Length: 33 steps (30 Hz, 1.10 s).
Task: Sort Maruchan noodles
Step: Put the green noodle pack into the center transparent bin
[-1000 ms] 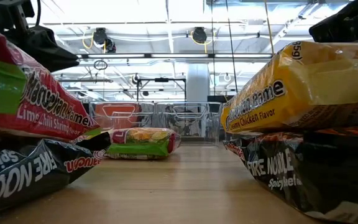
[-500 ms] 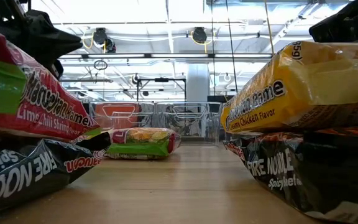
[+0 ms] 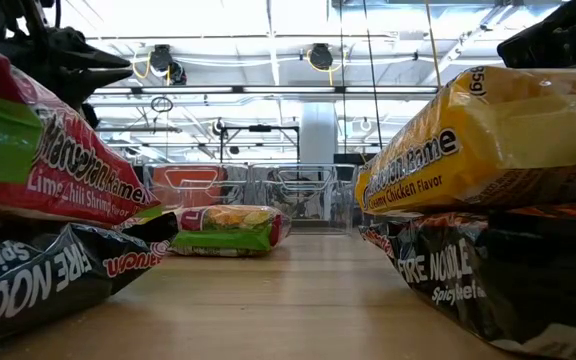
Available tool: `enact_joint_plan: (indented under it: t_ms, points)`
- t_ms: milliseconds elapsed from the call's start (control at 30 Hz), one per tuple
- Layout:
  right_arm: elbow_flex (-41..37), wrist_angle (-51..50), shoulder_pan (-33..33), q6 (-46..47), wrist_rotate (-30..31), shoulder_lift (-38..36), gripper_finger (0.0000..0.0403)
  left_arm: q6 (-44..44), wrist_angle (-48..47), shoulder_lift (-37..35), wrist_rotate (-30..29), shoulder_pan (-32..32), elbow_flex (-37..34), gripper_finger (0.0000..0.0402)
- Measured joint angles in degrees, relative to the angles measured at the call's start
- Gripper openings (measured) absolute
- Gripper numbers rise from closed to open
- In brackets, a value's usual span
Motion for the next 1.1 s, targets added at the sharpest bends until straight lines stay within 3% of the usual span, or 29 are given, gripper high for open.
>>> enact_joint_plan:
  t_ms: [333, 667, 1100]
  points:
    - [0.0, 0.0, 0.01, 0.0, 0.0, -0.01, 0.0, -2.57, -1.78, 4.14, 1.35, -0.02, 0.0, 0.0047]
    - [0.01, 0.02, 0.02, 0.0, 0.0, -0.02, 0.0, 13.79, -1.37, 5.46, 2.55, -0.09, 0.7, 0.0047]
    - [0.0, 0.02, 0.0, 0.01, 0.0, -0.02, 0.0, 20.49, -3.75, 5.52, 2.89, -0.11, 0.86, 0.0047]
